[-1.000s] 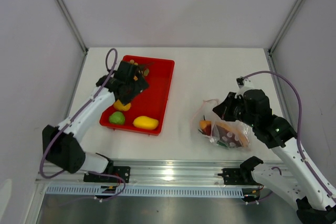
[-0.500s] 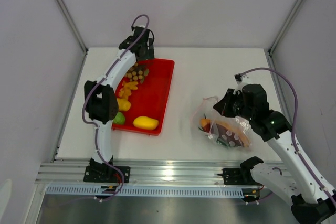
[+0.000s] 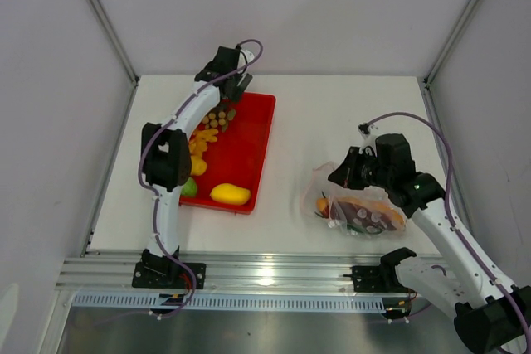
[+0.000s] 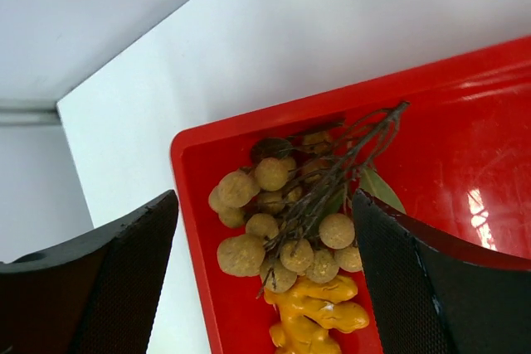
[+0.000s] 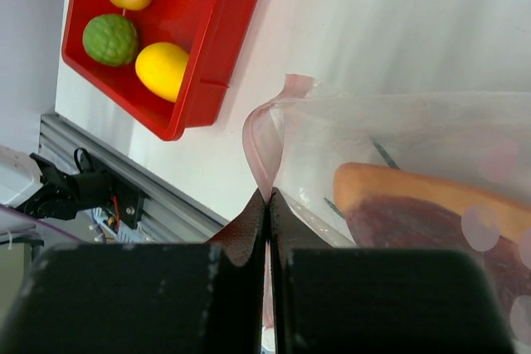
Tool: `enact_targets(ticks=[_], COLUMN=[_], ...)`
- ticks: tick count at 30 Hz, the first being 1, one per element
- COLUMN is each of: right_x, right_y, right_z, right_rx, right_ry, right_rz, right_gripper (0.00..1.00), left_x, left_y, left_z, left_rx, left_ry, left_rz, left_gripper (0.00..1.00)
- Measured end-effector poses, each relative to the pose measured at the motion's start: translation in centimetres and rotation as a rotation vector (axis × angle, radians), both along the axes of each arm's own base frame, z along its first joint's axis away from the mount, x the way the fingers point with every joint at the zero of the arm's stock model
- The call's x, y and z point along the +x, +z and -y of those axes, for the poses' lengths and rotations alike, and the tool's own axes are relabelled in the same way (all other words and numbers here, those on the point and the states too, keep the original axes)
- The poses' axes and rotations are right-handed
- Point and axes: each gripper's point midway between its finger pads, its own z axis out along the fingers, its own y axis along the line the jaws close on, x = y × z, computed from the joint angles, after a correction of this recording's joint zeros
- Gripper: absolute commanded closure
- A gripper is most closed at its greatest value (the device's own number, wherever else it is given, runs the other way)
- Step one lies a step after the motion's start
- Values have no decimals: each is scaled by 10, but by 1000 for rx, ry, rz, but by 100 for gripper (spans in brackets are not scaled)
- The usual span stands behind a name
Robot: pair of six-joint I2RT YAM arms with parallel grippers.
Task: Place the food in the zip-top bag and seal the zipper
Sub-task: Pick up the fake fruit from the bin.
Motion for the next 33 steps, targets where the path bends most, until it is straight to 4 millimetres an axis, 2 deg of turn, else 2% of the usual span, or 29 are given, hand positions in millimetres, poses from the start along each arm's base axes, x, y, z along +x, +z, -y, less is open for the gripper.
enact_targets(ticks=[4,8,12,18,22,25,26,33], right_x=[-3,-3,-3,-5,-6,-5,-5,-5], right_y=[-2,-2,-5,-15,-18,-20,-20,-26], right_z=[-3,-6,-7,-5,-3,-2,-3,-5], right_rx=[14,26,27,13,9,8,9,11], right_ry=[22,37,44,52,53,51,52,62], right_rz=[-10,-9,-15,-30,-35,-37,-39,-59], right_gripper=[100,100,100,100,100,100,100,100], left_x=[-2,-11,-21,-27,-19,-15,-14,-1], left_y=[-12,-37,-71,-119,-111,-108,-107,-114], left_z=[8,19,28,31,33,30,28,5], left_rx=[30,28,12,25,24,41,50,167], left_ry=[-108,-208,-276,-300,-297,-283,-275,-196], left_rz=[-45,-130,-244,-377,-356,-342,-338,-277], left_gripper=[14,15,15,16,17,23,26,27])
